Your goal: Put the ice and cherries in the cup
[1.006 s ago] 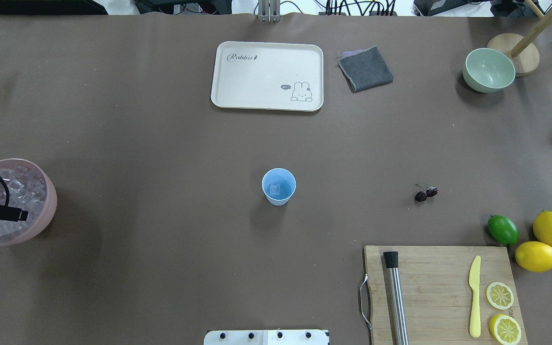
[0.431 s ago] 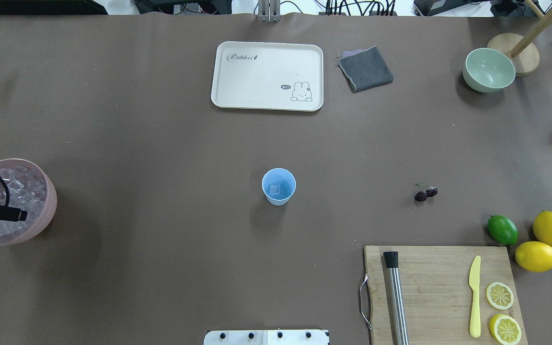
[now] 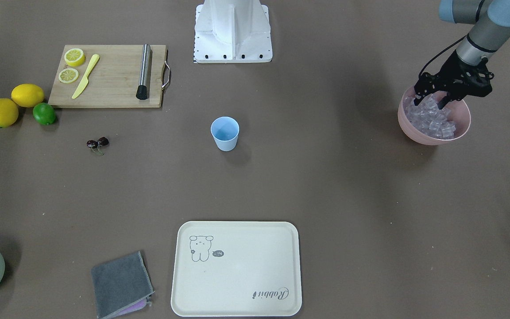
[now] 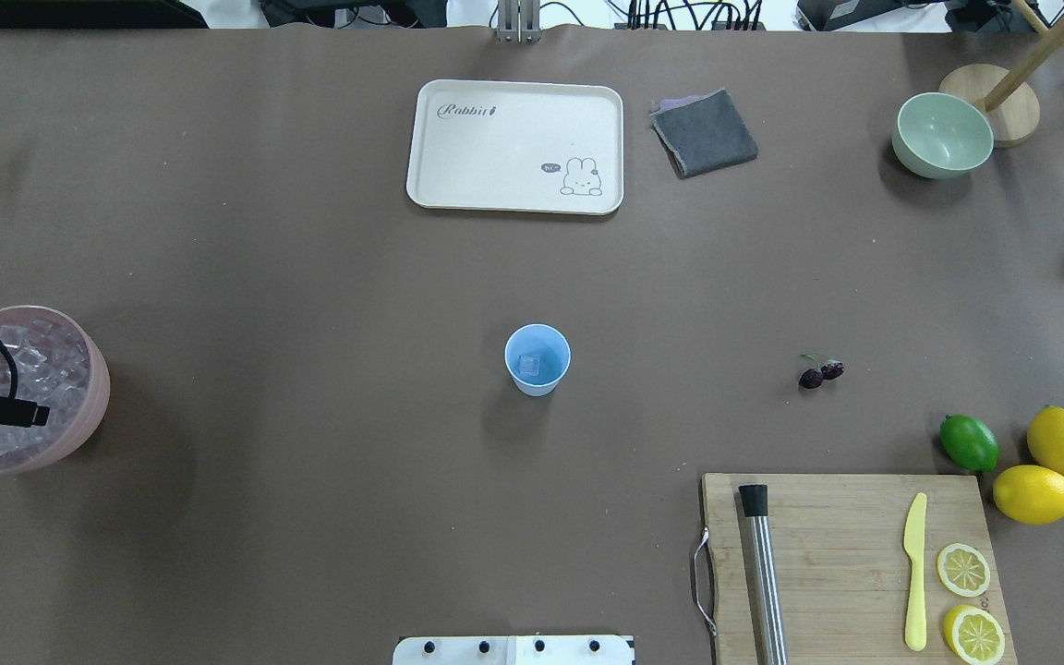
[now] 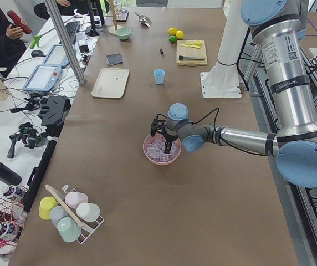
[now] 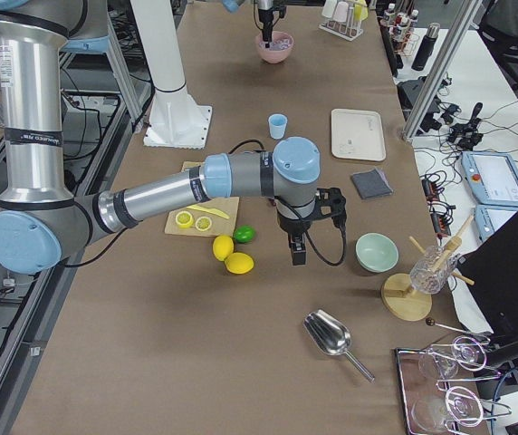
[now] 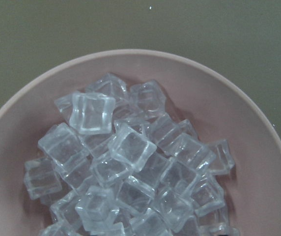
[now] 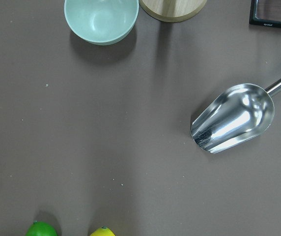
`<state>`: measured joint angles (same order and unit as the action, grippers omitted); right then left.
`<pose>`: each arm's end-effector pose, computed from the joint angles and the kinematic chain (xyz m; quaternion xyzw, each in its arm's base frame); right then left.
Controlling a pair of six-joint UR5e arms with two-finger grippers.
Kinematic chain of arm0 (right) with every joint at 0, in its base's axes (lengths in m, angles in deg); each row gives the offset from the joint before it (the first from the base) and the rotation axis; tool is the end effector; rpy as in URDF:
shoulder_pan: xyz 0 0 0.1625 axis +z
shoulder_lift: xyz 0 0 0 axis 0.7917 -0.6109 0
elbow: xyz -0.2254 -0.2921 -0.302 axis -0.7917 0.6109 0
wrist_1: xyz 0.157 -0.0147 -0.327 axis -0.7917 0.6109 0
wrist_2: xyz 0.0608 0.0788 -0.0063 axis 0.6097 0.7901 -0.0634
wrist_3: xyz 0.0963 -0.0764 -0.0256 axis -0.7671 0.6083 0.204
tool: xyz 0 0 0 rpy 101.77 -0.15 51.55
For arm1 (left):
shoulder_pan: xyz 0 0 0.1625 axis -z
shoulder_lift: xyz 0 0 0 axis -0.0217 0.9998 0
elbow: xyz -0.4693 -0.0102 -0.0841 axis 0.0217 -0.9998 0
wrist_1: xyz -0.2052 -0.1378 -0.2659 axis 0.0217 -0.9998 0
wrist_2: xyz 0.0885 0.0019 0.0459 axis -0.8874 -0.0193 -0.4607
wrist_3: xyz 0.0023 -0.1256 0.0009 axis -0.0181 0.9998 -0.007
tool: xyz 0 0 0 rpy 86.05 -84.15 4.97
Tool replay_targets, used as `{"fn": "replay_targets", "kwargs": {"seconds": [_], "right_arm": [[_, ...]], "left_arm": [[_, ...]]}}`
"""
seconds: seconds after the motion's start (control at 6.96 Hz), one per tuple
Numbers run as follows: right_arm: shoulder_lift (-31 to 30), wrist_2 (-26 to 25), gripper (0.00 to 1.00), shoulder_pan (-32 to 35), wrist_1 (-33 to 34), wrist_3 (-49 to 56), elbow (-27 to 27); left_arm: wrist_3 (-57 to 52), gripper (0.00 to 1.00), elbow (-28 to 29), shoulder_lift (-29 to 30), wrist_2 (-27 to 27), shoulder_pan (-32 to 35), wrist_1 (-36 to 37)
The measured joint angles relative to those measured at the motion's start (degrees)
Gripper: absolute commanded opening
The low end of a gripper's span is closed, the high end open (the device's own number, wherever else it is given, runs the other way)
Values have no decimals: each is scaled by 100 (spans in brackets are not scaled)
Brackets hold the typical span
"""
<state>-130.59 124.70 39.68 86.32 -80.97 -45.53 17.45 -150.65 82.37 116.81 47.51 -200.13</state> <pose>0.0568 -0.4129 0.6045 0.0646 -0.3911 -0.0423 0.9171 0.1813 -0.2992 0.6168 0.0970 0.4246 0.0368 0.8994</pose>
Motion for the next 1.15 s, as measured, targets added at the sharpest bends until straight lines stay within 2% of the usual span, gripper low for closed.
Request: {"fn": "replay_targets", "kwargs": {"seconds": [0.29, 0.72, 1.15], "right_arm": [[8, 0, 100, 0, 0, -2, 3], [-7, 2, 100, 0, 8, -5, 1], [-29, 9, 100, 0, 9, -1, -17]], "left_arm": [[0, 45, -32, 12, 10, 10, 0], [0, 33, -58, 2, 45, 59, -2], [-257, 0, -68, -55, 80, 151, -8]]}}
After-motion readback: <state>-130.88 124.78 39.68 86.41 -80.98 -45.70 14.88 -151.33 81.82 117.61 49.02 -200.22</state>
